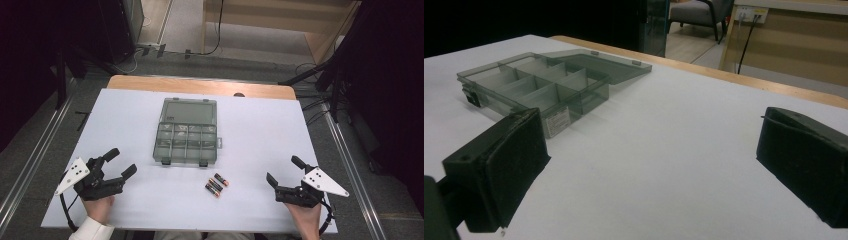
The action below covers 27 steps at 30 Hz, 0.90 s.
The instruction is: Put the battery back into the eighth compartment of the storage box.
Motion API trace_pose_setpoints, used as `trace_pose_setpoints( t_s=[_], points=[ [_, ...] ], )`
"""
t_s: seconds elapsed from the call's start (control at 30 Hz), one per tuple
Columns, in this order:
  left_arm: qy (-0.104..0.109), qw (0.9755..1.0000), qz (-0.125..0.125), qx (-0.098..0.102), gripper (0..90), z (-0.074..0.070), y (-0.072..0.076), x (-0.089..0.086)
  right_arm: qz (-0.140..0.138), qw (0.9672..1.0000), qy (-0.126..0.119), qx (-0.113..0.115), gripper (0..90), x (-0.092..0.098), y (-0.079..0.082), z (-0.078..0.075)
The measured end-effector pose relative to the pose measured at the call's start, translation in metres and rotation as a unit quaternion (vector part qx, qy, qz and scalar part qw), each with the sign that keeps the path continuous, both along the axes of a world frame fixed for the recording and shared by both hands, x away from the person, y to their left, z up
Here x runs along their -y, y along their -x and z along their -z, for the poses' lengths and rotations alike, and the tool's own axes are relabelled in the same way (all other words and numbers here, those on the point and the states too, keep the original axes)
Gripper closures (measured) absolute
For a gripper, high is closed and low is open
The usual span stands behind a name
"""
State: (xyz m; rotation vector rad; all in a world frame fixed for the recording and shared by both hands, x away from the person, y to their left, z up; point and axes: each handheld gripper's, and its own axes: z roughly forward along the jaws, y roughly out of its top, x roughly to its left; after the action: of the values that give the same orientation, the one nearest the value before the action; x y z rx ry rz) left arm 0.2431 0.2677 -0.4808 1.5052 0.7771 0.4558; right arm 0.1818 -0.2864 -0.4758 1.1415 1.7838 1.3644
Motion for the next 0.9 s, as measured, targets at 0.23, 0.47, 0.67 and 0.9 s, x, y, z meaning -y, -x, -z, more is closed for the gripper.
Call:
trace_pose_setpoints(
  t_s=[0.23,0.47,0.67,0.9],
  points=[
    [0.001,1.0,0.002,0.001,13.2,0.0,0.001,0.001,-0.013,0.9998,0.007,-0.012,0.8,-0.009,-0.004,0.0],
    [0.003,1.0,0.002,0.001,13.2,0.0,0.001,0.001,-0.023,0.9995,0.012,-0.019,0.8,-0.016,-0.009,0.0],
    [0.003,1.0,0.003,0.001,13.2,0.0,0.0,0.002,-0.036,0.9986,0.023,-0.033,0.7,-0.026,-0.012,0.001],
    [0.003,1.0,0.004,0.0,13.2,0.0,-0.002,0.003,-0.047,0.997,0.027,-0.055,0.7,-0.034,-0.018,0.0]
  ],
)
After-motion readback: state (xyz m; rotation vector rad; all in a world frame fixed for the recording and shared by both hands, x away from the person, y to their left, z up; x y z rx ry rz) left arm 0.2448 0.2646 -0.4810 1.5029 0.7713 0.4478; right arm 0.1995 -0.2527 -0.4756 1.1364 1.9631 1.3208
